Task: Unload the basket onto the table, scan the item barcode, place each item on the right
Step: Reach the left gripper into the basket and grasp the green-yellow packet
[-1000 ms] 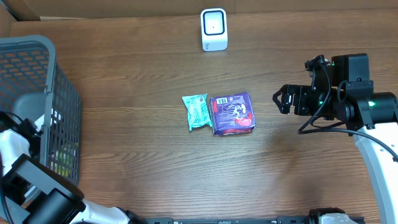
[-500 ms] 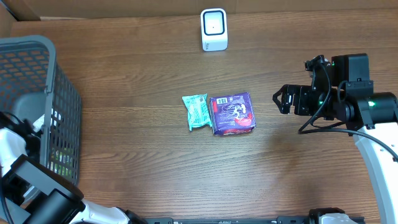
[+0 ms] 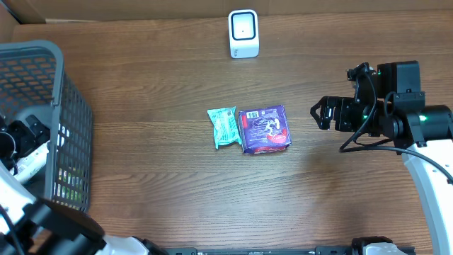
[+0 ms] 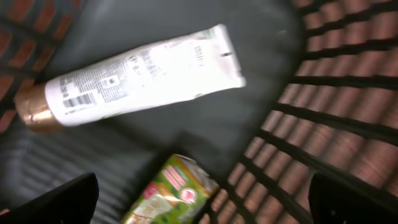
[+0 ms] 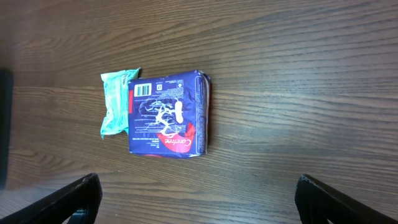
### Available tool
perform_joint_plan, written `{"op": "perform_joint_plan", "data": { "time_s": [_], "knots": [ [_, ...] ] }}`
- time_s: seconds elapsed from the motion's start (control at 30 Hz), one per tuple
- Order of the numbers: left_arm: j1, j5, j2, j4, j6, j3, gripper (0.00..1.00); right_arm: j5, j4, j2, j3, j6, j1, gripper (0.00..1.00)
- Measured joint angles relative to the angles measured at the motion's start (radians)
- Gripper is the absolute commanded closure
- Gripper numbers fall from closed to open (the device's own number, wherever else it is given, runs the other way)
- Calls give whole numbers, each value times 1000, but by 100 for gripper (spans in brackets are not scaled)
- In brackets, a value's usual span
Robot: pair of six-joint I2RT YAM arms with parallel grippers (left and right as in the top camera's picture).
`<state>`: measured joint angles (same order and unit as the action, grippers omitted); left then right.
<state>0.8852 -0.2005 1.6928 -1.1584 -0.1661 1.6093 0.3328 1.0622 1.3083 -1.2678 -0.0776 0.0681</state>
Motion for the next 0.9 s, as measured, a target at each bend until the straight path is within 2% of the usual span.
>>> {"op": "perform_joint_plan", "data": {
  "time_s": [0.2, 0.37, 0.53, 0.9],
  "knots": [
    [10, -31, -68, -47, -71, -7, 0, 0, 0, 0, 0, 0, 0, 0],
    [14, 28, -57, -48, -105, -79, 0, 0, 0, 0, 0, 0, 0, 0],
    [13, 72, -35, -19, -135, -140, 8, 0, 0, 0, 0, 0, 0, 0],
    [12, 130, -4, 95, -304, -338, 7, 0, 0, 0, 0, 0, 0, 0]
  ]
}}
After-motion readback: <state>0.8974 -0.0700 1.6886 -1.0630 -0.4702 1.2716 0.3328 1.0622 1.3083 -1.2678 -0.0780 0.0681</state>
